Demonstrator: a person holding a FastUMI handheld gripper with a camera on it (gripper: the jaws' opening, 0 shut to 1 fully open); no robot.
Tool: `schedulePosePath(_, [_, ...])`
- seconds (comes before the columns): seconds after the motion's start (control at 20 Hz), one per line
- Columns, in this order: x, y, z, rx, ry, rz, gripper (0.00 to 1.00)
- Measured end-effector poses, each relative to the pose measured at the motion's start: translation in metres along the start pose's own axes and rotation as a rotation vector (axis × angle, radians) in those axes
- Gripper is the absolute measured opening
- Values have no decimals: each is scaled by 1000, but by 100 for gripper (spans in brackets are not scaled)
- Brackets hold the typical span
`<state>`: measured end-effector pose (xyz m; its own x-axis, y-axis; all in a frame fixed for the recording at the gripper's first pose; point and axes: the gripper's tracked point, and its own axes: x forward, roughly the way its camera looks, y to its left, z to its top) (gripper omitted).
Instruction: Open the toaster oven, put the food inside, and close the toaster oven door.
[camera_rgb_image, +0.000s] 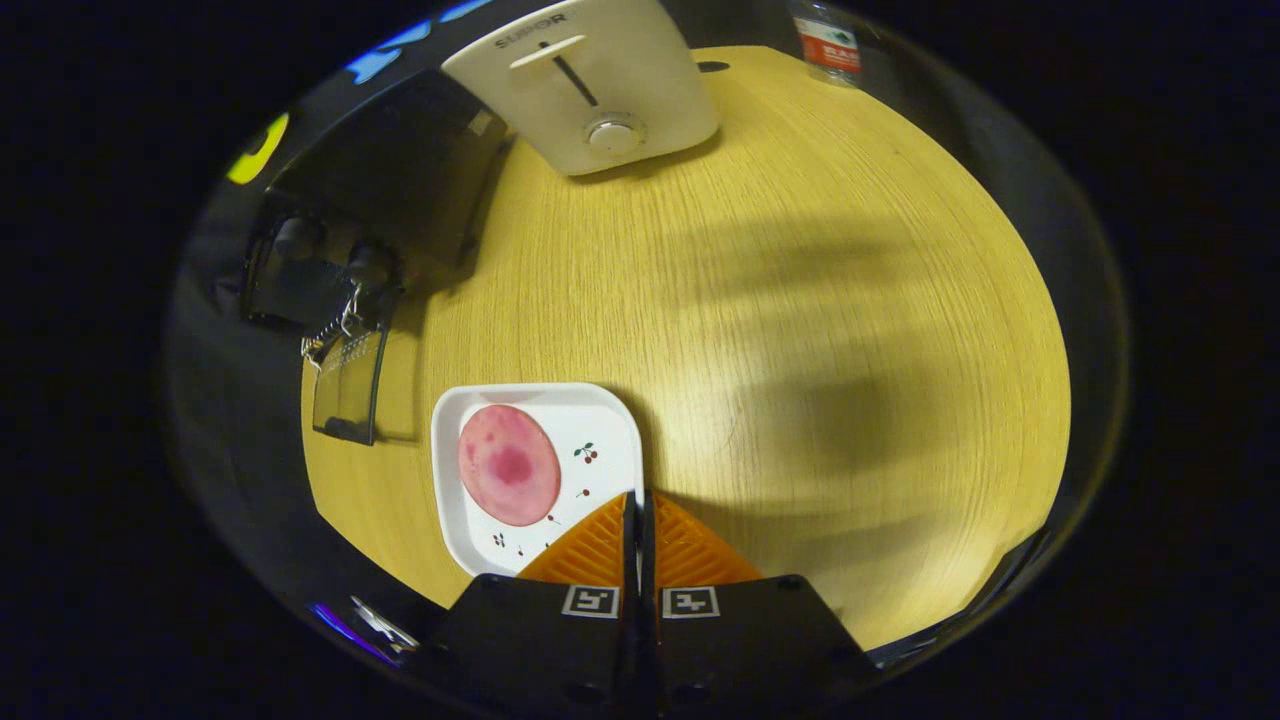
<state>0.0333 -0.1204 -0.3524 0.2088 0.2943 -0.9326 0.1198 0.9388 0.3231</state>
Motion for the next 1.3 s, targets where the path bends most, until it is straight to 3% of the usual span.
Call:
schedulePosePath(0.75, [-44, 42, -33, 389, -258, 229, 2])
schedulePosePath(0.95, [-68, 53, -44, 427, -321, 252, 2])
schedulePosePath(1.3, [-106, 117, -63, 463, -408, 348, 2])
